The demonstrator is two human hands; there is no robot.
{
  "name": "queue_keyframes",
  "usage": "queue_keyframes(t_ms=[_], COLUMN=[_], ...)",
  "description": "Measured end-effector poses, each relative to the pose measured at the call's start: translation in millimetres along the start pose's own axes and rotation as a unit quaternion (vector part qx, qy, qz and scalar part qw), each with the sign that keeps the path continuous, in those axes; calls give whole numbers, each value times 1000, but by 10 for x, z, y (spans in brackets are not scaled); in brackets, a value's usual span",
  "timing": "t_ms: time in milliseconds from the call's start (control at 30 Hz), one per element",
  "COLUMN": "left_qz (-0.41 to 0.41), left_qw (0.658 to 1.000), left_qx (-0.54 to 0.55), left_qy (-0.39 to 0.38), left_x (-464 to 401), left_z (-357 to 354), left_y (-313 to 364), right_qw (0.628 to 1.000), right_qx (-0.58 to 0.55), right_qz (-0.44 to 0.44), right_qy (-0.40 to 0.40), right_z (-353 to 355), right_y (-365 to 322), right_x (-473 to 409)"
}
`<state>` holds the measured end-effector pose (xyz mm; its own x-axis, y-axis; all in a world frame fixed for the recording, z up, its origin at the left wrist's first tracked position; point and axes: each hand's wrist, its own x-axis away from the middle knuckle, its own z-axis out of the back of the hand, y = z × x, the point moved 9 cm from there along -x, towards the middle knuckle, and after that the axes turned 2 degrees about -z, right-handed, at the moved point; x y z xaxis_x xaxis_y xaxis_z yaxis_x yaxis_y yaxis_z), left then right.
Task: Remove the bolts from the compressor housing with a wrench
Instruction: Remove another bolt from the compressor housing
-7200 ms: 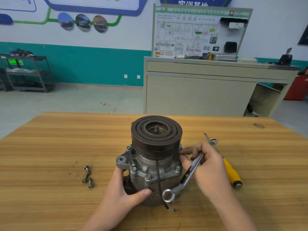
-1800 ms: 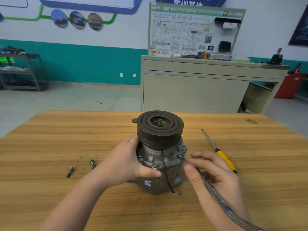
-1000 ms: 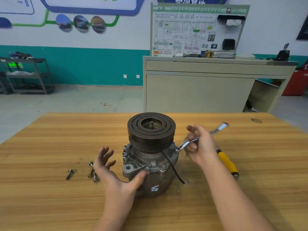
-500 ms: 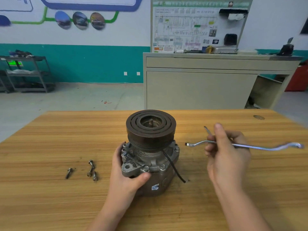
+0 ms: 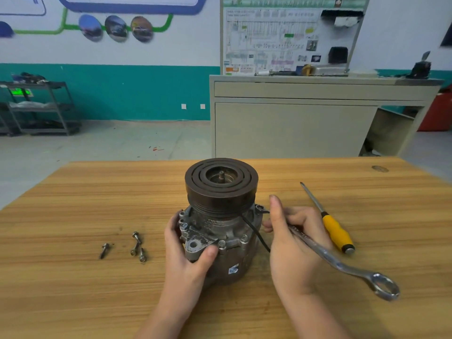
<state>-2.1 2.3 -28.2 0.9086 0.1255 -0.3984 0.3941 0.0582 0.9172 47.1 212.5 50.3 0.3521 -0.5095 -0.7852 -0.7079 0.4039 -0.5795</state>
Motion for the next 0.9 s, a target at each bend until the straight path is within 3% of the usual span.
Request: queue_keyframes(t_ms=[133, 233, 300, 367, 433, 500, 600, 667, 733, 800, 900], left_qz=[-11, -17, -19, -22, -30, -28, -27, -25, -27, -27, -19], left_qw=[1000, 1000, 1000, 999, 999, 999, 1000, 1000, 1000, 1000, 1000], left_qx=[-11, -14, -18, -22, -25, -16, -8, -4, -4, 0, 1], left_qy=[0, 6, 11, 15, 11, 1, -4, -4, -6, -6, -3], left_x=[7, 9, -1, -10, -17, -23, -33, -33, -35, -44, -48], left_z=[-1, 8, 10, 6, -2, -21, -31, -29, -30, -33, -31], left_y=[-7, -25, -26, -22, -15, -18, -17, -25, -25, -30, -60], right_qw=[991, 985, 997, 991, 930, 842, 729, 690, 705, 739, 848], right_qx=[88, 112, 62, -60, -223, -322, -340, -348, -348, -369, -309], right_qz=[101, 129, 51, -122, -291, -432, -581, -612, -599, -559, -431], right_qy=[-15, -26, -17, 14, 34, 2, -122, -168, -152, -75, -5], right_z=[-57, -93, -34, 53, 19, -202, -697, -923, -937, -751, -290], right_y=[-164, -212, -72, 293, 739, 1147, 1472, 1513, 1446, 1337, 1054], right_x=[64, 118, 59, -28, -91, -122, -5, 25, -101, -279, -451])
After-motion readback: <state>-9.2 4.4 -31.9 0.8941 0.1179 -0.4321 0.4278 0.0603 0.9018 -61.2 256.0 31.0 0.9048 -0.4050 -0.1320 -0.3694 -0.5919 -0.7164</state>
